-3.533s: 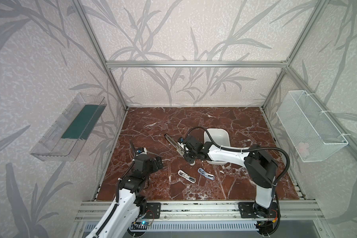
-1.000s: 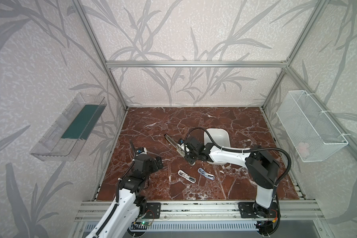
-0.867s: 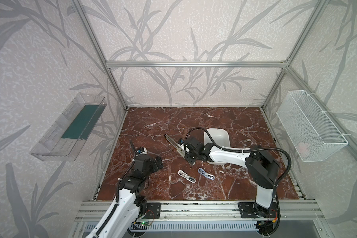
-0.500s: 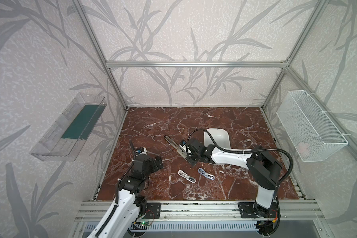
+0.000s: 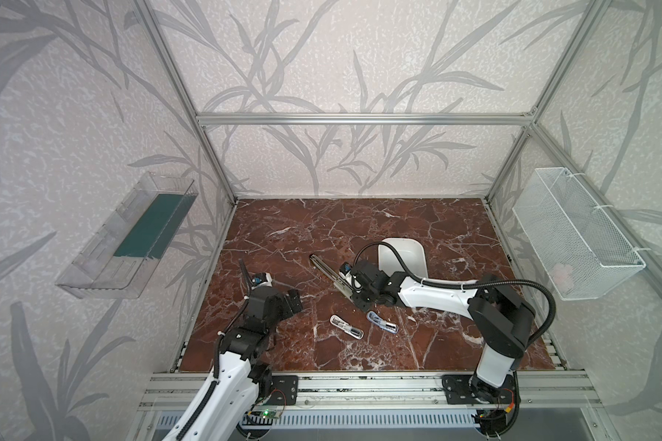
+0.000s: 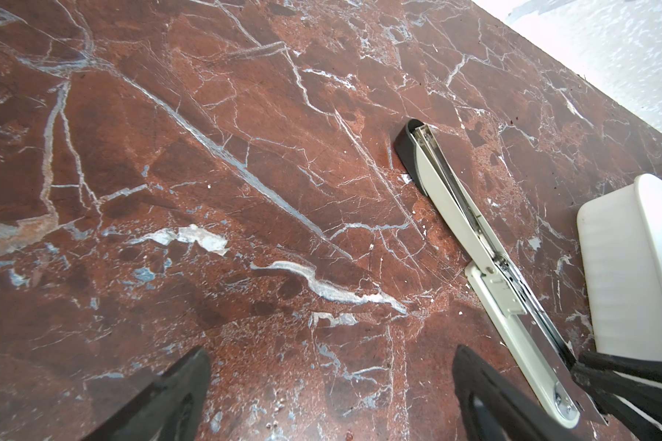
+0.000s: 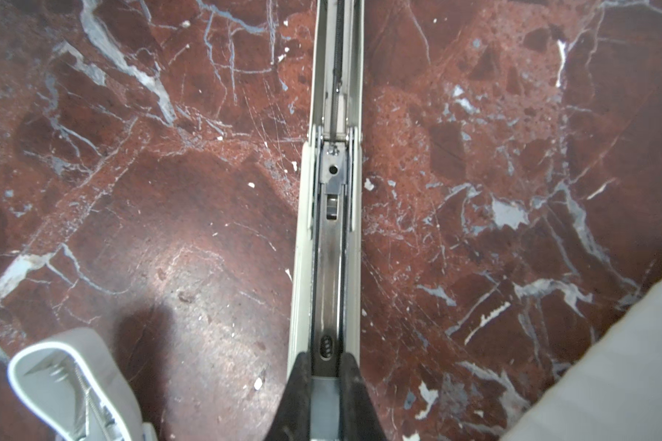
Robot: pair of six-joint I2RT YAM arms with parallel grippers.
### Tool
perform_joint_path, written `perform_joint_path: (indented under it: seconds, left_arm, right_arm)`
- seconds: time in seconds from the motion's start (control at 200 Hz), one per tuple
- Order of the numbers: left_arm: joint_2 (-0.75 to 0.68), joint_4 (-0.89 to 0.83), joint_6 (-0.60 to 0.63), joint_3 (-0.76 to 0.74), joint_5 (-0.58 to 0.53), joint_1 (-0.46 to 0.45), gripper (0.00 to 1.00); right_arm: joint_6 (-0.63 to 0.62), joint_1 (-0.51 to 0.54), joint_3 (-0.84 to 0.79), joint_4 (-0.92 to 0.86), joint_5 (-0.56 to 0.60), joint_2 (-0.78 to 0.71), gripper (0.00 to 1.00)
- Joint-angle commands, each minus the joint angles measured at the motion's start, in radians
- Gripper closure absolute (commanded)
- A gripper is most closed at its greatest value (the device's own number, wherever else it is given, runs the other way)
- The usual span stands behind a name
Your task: Load the staples into the stapler
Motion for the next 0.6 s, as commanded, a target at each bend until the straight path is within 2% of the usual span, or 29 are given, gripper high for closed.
perform_joint_path:
  seconds: [0.0,0.095,0.21,0.465,0.6]
  left_arm:
    - [-0.009,0.005,-0.023,0.003,-0.016,0.004,0.01]
    - [-0.009,0.004,-0.023,0.003,-0.016,0.004,0.01]
    - [-0.011,0.004,-0.023,0.003,-0.016,0.004,0.01]
    - [-0.012,0.004,-0.021,0.003,-0.018,0.004,0.01]
    - [-0.013,0.003,-0.021,0.004,-0.019,0.004,0.01]
  right_arm:
    - [0.025,-0.003,-0.043,-0.075,-0.001,-0.041,0.95]
    - [0.032,-0.003,-0.064,-0.076,0.001,-0.064,0.84]
    - [0.036,-0.004,-0.08,-0.08,0.002,-0.072,0.82]
    - [0.042,-0.004,-0.068,-0.088,-0.008,-0.146,0.65]
    - [0.043,-0.005,-0.038,-0.09,-0.001,-0.151,0.62]
